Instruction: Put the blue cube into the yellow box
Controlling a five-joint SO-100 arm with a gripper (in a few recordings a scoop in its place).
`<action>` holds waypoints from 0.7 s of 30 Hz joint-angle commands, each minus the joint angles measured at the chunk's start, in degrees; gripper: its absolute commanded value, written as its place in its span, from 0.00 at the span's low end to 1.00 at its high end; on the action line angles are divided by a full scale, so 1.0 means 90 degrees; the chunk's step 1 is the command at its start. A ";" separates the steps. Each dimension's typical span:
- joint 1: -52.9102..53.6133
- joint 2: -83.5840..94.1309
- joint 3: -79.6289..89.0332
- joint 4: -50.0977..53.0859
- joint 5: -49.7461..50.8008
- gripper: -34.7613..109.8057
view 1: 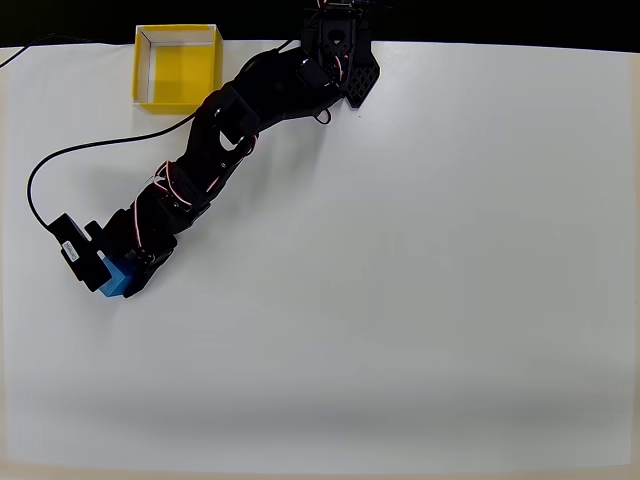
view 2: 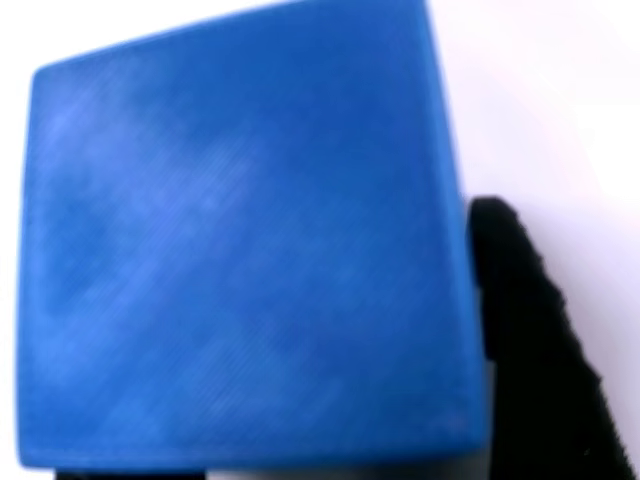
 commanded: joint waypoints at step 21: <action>0.1133 0.8506 0.3623 0.4170 0.0088 0.35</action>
